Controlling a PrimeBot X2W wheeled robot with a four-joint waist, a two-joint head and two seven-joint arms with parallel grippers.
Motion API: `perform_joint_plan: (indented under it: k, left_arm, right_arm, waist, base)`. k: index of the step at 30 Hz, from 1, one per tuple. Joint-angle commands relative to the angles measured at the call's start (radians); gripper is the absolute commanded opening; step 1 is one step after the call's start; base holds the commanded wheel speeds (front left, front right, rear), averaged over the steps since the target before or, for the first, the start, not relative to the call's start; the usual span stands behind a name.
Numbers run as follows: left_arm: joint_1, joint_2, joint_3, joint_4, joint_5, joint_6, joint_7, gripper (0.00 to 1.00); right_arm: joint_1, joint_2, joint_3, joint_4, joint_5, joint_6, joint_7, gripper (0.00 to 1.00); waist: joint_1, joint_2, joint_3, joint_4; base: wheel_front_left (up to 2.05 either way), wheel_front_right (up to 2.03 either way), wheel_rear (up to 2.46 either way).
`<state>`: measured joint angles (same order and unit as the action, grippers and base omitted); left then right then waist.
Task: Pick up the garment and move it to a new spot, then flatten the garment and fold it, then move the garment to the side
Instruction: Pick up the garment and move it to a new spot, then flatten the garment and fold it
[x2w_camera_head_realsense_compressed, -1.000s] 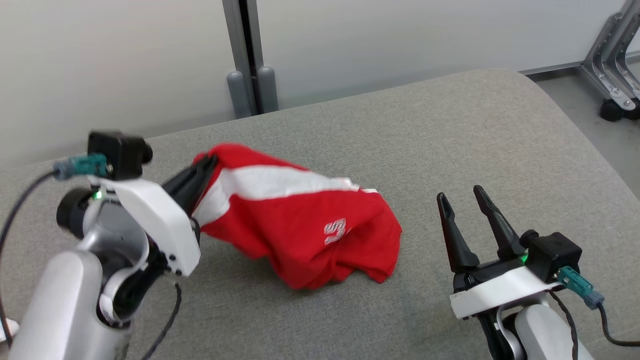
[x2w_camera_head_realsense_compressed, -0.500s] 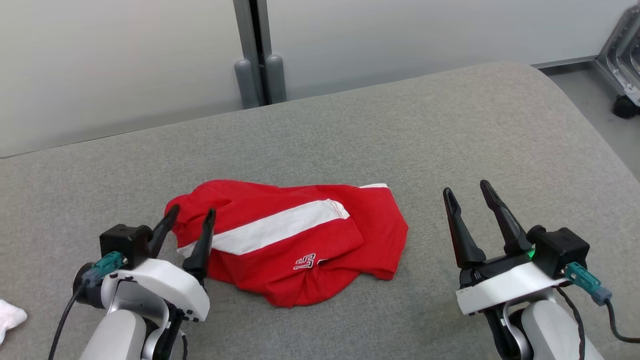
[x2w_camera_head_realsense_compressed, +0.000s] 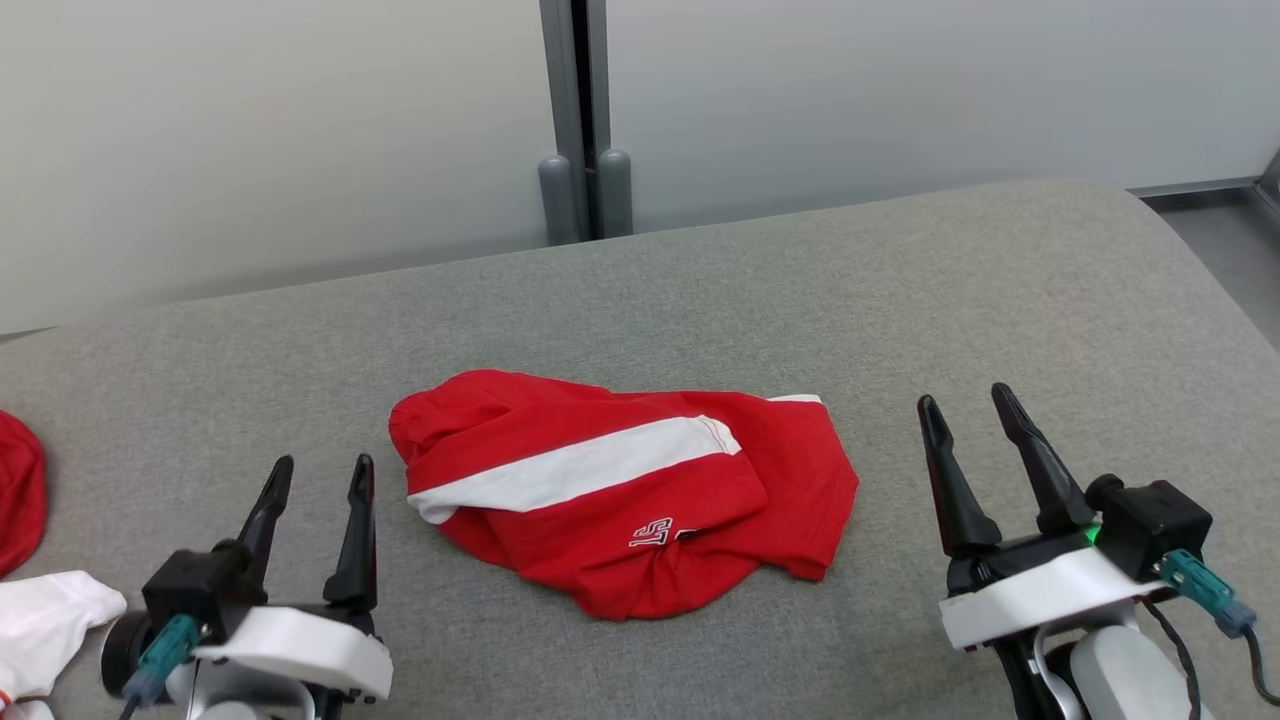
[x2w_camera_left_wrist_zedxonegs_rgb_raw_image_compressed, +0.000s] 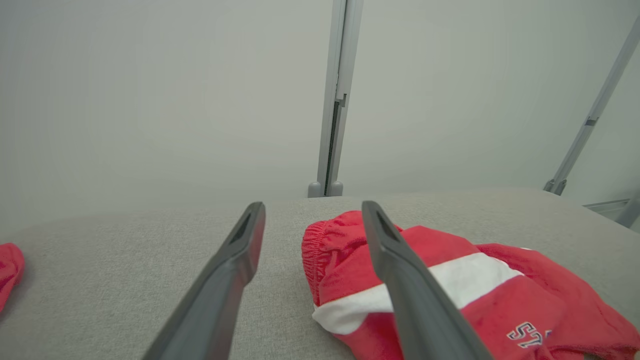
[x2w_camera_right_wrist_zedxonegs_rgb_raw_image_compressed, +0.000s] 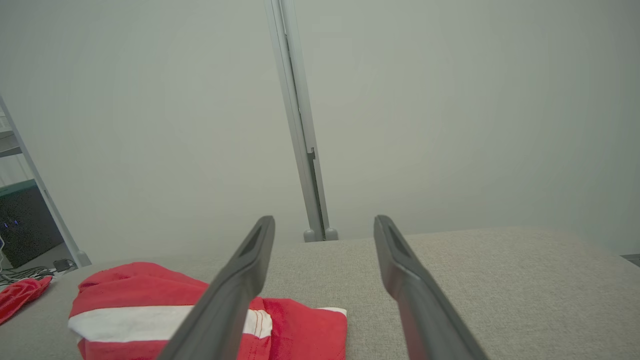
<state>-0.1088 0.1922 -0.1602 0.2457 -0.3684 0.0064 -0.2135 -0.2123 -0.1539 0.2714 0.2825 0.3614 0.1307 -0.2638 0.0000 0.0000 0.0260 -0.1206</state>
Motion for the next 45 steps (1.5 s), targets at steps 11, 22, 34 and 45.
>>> perform_joint_plan:
  k: [11, 22, 34, 45]
  left_arm:
    - [0.179, -0.039, 0.028, -0.181, 0.038, 0.077, -0.049, 1.0]
    - [0.166, -0.057, -0.001, -0.223, 0.053, 0.093, -0.031, 1.0]
    - [0.116, -0.077, -0.042, -0.211, 0.049, 0.097, -0.013, 1.0]
    - [0.084, -0.081, -0.062, -0.192, 0.047, 0.093, -0.013, 1.0]
  right_arm:
    - [0.068, -0.018, -0.043, -0.016, 0.016, 0.0, -0.001, 1.0]
    - [-0.017, -0.032, 0.016, 0.045, 0.088, 0.0, 0.057, 1.0]
    - [-0.279, -0.079, 0.099, 0.301, 0.3, 0.0, 0.499, 1.0]
    - [-0.368, -0.083, 0.106, 0.489, 0.371, 0.0, 0.652, 1.0]
  waist:
    - [0.0, 0.0, -0.019, 0.036]
    - [0.0, 0.0, 0.002, 0.077]
    - [0.0, 0.0, 0.069, 0.224]
    - [0.0, 0.0, 0.115, 0.313]
  base:
    - [0.0, 0.0, 0.0]
    - [0.0, 0.0, 0.0]
    - [0.0, 0.0, 0.0]
    - [0.0, 0.0, 0.0]
